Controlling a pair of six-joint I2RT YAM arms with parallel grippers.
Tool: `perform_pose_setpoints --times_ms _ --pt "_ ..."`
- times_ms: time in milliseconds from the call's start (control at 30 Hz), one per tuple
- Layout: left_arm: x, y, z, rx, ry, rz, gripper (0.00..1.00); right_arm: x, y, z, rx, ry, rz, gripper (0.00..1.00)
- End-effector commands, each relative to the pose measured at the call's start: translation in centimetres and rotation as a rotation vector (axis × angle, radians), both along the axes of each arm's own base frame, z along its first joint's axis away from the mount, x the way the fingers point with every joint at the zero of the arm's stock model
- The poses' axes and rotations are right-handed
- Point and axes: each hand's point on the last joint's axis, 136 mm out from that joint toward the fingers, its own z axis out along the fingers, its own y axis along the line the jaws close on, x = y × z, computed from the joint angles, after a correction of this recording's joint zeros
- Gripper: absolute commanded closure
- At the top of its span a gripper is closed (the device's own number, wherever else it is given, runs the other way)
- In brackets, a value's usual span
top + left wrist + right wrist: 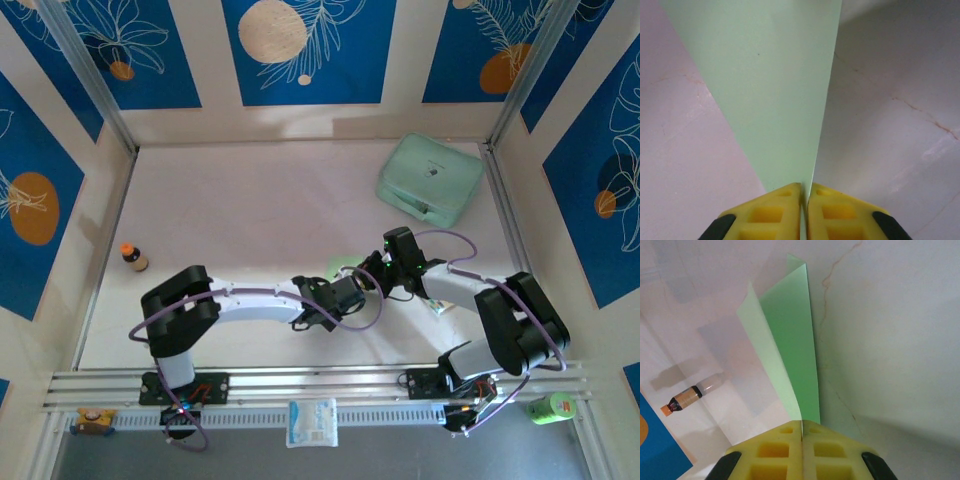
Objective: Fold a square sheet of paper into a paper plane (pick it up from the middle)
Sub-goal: Fold the wing for the fifth time at the center of the table.
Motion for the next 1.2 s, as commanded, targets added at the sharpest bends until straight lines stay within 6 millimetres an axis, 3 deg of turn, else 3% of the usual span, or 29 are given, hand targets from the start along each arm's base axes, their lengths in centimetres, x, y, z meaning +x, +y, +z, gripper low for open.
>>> perform_pose_setpoints --times_ms 0,233,333,533,800,1167 --pt "-0.1 0.3 -0.4 0.033 -0.008 0.008 0.91 0.3 0.0 0.9 0.008 -0.008 -0.01 0.98" --pt "-0.2 0.2 -0.5 0.027 -0.002 0.019 1.0 0.2 0.0 1.2 0.011 -0.02 -0.001 0.93" --pt "-0.2 0.1 -0.7 0.013 0.008 0.037 1.0 0.2 -0.3 1.5 -0.007 -0.035 0.006 0.86" --pt "-0.5 0.2 -1.4 -0.035 0.048 0.077 1.0 0.2 -2.9 2.5 -0.088 -0.081 -0.015 0.68" --pt "-0.5 0.1 -2.2 -0.08 0.095 0.108 1.0 -0.1 -5.7 3.6 -0.133 -0.121 -0.056 0.65" --pt "-0.6 0.2 -3.5 -0.167 0.174 0.179 0.98 -0.5 -6.3 3.2 -0.133 -0.106 -0.07 0.65"
